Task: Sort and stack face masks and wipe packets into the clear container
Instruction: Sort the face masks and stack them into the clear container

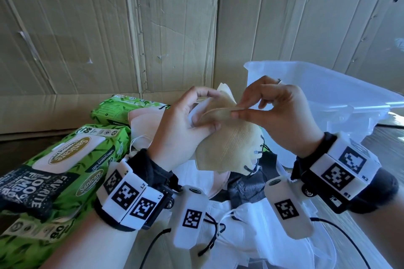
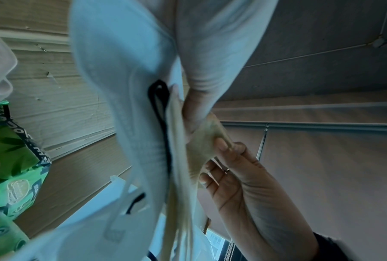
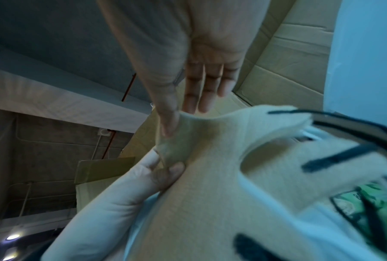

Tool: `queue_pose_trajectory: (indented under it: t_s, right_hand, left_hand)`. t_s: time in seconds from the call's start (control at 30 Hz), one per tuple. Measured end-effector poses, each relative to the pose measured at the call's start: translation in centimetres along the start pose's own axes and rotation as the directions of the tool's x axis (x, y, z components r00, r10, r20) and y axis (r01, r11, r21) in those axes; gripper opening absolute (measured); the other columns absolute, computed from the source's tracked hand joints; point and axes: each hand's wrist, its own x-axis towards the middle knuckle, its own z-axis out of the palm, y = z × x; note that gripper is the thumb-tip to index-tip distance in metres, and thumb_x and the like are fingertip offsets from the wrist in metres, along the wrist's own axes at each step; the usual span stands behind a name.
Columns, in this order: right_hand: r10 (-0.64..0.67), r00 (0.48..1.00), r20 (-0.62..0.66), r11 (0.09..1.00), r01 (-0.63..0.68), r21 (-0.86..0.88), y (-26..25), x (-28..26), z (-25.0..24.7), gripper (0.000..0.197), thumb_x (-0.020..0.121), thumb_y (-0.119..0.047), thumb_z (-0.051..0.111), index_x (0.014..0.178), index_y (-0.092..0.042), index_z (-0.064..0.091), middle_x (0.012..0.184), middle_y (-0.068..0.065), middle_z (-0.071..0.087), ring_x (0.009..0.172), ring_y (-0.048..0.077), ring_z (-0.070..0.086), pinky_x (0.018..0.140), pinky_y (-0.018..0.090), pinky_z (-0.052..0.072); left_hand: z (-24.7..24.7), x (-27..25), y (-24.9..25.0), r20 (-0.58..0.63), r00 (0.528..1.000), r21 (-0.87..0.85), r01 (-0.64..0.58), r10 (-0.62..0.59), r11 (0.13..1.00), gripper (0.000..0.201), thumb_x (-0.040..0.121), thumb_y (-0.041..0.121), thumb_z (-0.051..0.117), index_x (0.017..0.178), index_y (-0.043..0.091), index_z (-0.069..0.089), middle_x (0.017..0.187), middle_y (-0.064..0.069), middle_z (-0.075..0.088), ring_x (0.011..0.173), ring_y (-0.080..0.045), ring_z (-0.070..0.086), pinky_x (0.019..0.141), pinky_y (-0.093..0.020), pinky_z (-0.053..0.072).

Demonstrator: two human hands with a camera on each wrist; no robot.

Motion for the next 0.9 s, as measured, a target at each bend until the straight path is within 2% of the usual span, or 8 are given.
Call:
queue_pose_trajectory:
  t_s: [0.07,0.17,0.3,0.37,0.47,0.6,0.73,0.9]
  right_hand:
    - [0.016,0.996,0.085,0.999,-0.020,0.046,0.1,-0.2,0.1,0.018,0.061,-0.027,0.076,0.067,-0.028,0.060,0.066,-0.014,0.060,0.066,0.004,0.053,0.061,0.018,0.038]
    - [0.084,0.979,0.187,0.995,-0.073,-0.066,1.0,-0.4,0.3,0.020,0.065,-0.025,0.067,0.080,-0.020,0.055,0.065,-0.017,0.053,0.062,0.008,0.046,0.060,0.023,0.039]
    - [0.107,0.967,0.230,0.994,-0.105,-0.022,1.1,-0.3,0.2,0.029,0.071,-0.019,0.059,0.097,-0.029,0.053,0.086,0.017,0.058,0.073,0.036,0.053,0.070,0.052,0.047]
    - [0.119,0.948,0.296,0.993,-0.113,-0.037,0.8,-0.1,-0.3,0.046,0.073,-0.017,0.062,0.111,-0.039,0.045,0.086,0.018,0.059,0.073,0.036,0.053,0.070,0.048,0.048]
    - [0.139,0.913,0.384,0.987,-0.094,-0.133,0.8,0.4,-0.8,0.056,0.079,-0.003,0.067,0.124,-0.022,0.040,0.075,0.004,0.056,0.068,0.027,0.050,0.064,0.038,0.043]
    - [0.149,0.905,0.398,0.984,-0.097,-0.147,0.7,0.6,-0.7,0.050,0.078,-0.001,0.068,0.119,-0.018,0.045,0.074,0.005,0.059,0.067,0.033,0.051,0.063,0.040,0.043]
    - [0.129,0.942,0.310,0.984,-0.083,-0.158,0.7,0.2,-0.3,0.044,0.076,-0.006,0.071,0.107,-0.026,0.047,0.053,-0.013,0.047,0.052,0.007,0.038,0.053,0.019,0.034]
    - [0.122,0.958,0.261,0.989,-0.094,-0.119,0.8,0.2,-0.1,0.044,0.071,-0.007,0.075,0.097,-0.034,0.052,0.050,-0.016,0.048,0.049,0.004,0.038,0.054,0.015,0.033]
  left_hand:
    - [0.1,-0.1,0.3,-0.009,1.000,0.068,-0.001,0.002,0.998,0.035,0.076,-0.003,0.072,0.085,0.030,0.065,0.073,0.026,0.066,0.076,0.014,0.057,0.072,-0.003,0.040]
    - [0.4,-0.4,1.0,-0.019,1.000,0.137,0.011,-0.008,0.991,0.026,0.077,0.004,0.072,0.078,0.029,0.065,0.045,0.028,0.052,0.058,0.017,0.049,0.059,0.001,0.034]
    - [0.2,-0.2,0.9,0.000,0.996,0.021,0.086,-0.086,0.996,0.011,0.075,0.012,0.077,0.078,0.021,0.071,0.057,0.011,0.066,0.063,0.004,0.057,0.067,-0.014,0.047]
    - [0.2,-0.1,0.7,0.012,0.993,-0.007,0.121,-0.120,0.993,0.010,0.072,0.019,0.079,0.080,0.018,0.073,0.070,0.003,0.071,0.073,-0.008,0.062,0.077,-0.030,0.052]
    - [0.2,-0.2,0.7,0.049,0.991,-0.006,0.127,-0.127,0.992,0.013,0.075,0.008,0.075,0.079,0.019,0.072,0.061,0.013,0.068,0.067,0.000,0.060,0.072,-0.018,0.051]
    - [0.3,-0.3,0.7,0.064,0.994,0.066,0.080,-0.085,0.995,0.021,0.077,-0.002,0.071,0.078,0.018,0.068,0.042,0.019,0.054,0.055,0.007,0.051,0.060,-0.005,0.043]
    - [0.2,-0.2,0.5,0.054,0.998,0.121,0.039,-0.046,0.992,0.016,0.077,0.001,0.072,0.081,0.016,0.070,0.044,0.020,0.052,0.057,0.006,0.048,0.063,-0.005,0.040]
    - [0.3,-0.3,0.7,0.065,0.998,0.162,0.011,-0.021,0.987,0.021,0.077,0.002,0.072,0.081,0.021,0.069,0.045,0.023,0.053,0.057,0.010,0.050,0.065,-0.003,0.040]
